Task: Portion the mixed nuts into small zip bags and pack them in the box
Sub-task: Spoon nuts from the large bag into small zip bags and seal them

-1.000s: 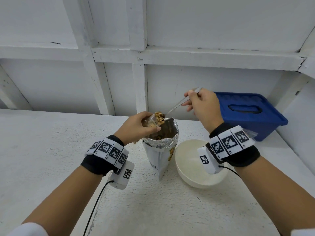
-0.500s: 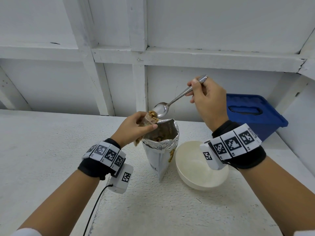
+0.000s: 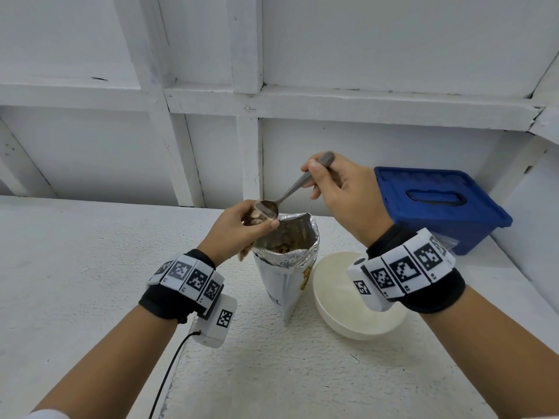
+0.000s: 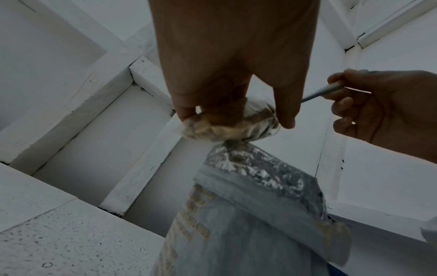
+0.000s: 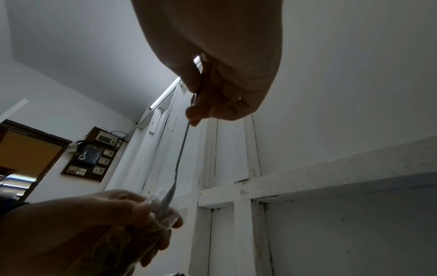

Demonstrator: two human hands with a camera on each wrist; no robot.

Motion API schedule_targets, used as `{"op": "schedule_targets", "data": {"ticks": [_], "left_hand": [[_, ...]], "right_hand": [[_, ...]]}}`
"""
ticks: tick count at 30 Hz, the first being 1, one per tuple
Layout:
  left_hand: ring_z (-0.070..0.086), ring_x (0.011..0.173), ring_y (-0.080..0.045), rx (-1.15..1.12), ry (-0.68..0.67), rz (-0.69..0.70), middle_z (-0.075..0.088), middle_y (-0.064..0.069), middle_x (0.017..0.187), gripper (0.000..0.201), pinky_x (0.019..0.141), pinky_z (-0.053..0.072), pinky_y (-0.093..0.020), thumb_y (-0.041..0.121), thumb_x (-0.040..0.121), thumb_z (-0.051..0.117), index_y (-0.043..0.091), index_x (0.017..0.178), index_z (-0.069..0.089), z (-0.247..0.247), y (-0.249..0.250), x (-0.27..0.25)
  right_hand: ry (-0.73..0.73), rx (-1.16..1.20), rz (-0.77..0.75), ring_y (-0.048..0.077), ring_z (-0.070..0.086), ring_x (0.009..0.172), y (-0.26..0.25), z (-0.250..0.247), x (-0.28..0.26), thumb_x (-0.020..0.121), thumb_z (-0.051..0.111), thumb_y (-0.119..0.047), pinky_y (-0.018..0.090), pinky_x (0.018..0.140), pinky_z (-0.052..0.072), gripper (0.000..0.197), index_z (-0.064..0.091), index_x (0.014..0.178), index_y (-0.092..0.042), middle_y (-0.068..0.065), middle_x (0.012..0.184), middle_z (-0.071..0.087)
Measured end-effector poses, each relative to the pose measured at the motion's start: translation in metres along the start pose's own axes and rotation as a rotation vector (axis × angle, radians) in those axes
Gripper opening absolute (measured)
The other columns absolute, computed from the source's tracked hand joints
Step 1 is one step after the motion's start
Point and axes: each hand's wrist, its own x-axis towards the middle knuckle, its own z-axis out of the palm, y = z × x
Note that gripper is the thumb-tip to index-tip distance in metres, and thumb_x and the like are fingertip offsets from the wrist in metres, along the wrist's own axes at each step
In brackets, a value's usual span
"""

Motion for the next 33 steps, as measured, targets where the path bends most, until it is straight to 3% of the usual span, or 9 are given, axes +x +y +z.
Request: {"op": "schedule_targets", "data": {"ticks": [7, 9, 12, 16, 19, 22, 25, 29, 33], "left_hand": [[0.059, 0.072, 0.011, -0.049, 0.041, -0.011, 0.064, 0.012, 0.086, 0.018, 0.064, 0.045, -0.004, 0.022, 0.084, 0.067, 0.033, 0.092, 0.057, -0.008, -0.005, -0.003], [0.060, 0.076, 0.006, -0.052, 0.056, -0.009, 0.065, 0.012, 0.089, 0.016, 0.066, 0.046, -0.005, 0.021, 0.085, 0.065, 0.032, 0.093, 0.057, -0.010, -0.006, -0.004], [0.061, 0.084, -0.004, -0.055, 0.084, -0.012, 0.065, 0.010, 0.092, 0.013, 0.073, 0.048, -0.012, 0.021, 0.085, 0.064, 0.030, 0.094, 0.059, -0.011, -0.007, -0.004], [0.064, 0.092, -0.018, -0.066, 0.126, -0.022, 0.067, 0.007, 0.093, 0.011, 0.083, 0.052, -0.032, 0.021, 0.086, 0.065, 0.032, 0.089, 0.062, -0.010, -0.007, -0.003], [0.064, 0.090, -0.020, -0.060, 0.163, -0.003, 0.067, 0.009, 0.089, 0.010, 0.083, 0.051, -0.034, 0.020, 0.087, 0.064, 0.030, 0.085, 0.064, -0.009, -0.004, -0.004], [0.064, 0.084, -0.016, -0.073, 0.205, 0.003, 0.067, 0.009, 0.083, 0.014, 0.080, 0.052, -0.033, 0.018, 0.087, 0.063, 0.030, 0.081, 0.064, -0.009, -0.001, -0.005], [0.064, 0.078, -0.013, -0.091, 0.243, -0.008, 0.067, 0.008, 0.078, 0.013, 0.076, 0.052, -0.033, 0.018, 0.086, 0.064, 0.029, 0.078, 0.065, -0.007, 0.002, -0.004], [0.062, 0.072, -0.005, -0.185, 0.282, -0.007, 0.066, 0.007, 0.077, 0.009, 0.070, 0.052, -0.027, 0.020, 0.083, 0.067, 0.025, 0.076, 0.064, -0.001, 0.011, -0.003], [0.064, 0.083, -0.020, -0.275, 0.294, -0.016, 0.065, 0.000, 0.083, 0.013, 0.074, 0.056, -0.040, 0.029, 0.079, 0.070, 0.020, 0.083, 0.060, 0.005, 0.021, -0.001]], "right_hand": [[0.242, -0.017, 0.047, -0.003, 0.058, 0.060, 0.009, -0.019, 0.003, 0.096, 0.047, -0.017, 0.012, 0.059, 0.048, 0.013, 0.059, 0.094, -0.012, -0.010, 0.076, 0.061], [0.194, -0.060, 0.131, -0.003, 0.058, 0.063, 0.017, -0.019, -0.004, 0.096, 0.046, -0.017, 0.013, 0.060, 0.050, 0.014, 0.059, 0.095, -0.011, -0.009, 0.076, 0.059], [0.094, -0.120, 0.263, 0.009, 0.060, 0.068, 0.031, -0.009, -0.021, 0.096, 0.046, -0.017, 0.021, 0.063, 0.051, 0.013, 0.057, 0.092, -0.015, -0.004, 0.074, 0.059], [-0.005, -0.082, 0.444, 0.012, 0.063, 0.070, 0.049, 0.007, -0.038, 0.095, 0.049, -0.017, 0.012, 0.054, 0.048, 0.005, 0.051, 0.092, -0.014, 0.006, 0.083, 0.063], [-0.049, -0.096, 0.508, 0.014, 0.061, 0.072, 0.056, 0.014, -0.042, 0.092, 0.054, -0.019, 0.018, 0.059, 0.046, 0.006, 0.053, 0.092, -0.013, 0.007, 0.088, 0.064], [-0.070, -0.233, 0.450, 0.012, 0.054, 0.084, 0.055, 0.014, -0.041, 0.091, 0.056, -0.020, 0.012, 0.066, 0.040, 0.014, 0.058, 0.101, -0.011, 0.000, 0.093, 0.059], [-0.022, -0.501, 0.222, 0.020, 0.050, 0.099, 0.047, 0.014, -0.039, 0.090, 0.057, -0.024, 0.022, 0.077, 0.034, 0.021, 0.062, 0.105, -0.010, 0.004, 0.103, 0.061], [0.009, -0.669, -0.081, 0.025, 0.054, 0.086, 0.029, 0.023, -0.040, 0.082, 0.052, -0.036, 0.031, 0.069, 0.038, 0.028, 0.066, 0.088, -0.012, 0.004, 0.088, 0.064], [-0.229, -0.581, 0.050, 0.019, 0.050, 0.096, 0.016, 0.038, -0.043, 0.083, 0.061, -0.048, 0.032, 0.081, 0.039, 0.040, 0.059, 0.104, -0.014, 0.000, 0.101, 0.061]]}}
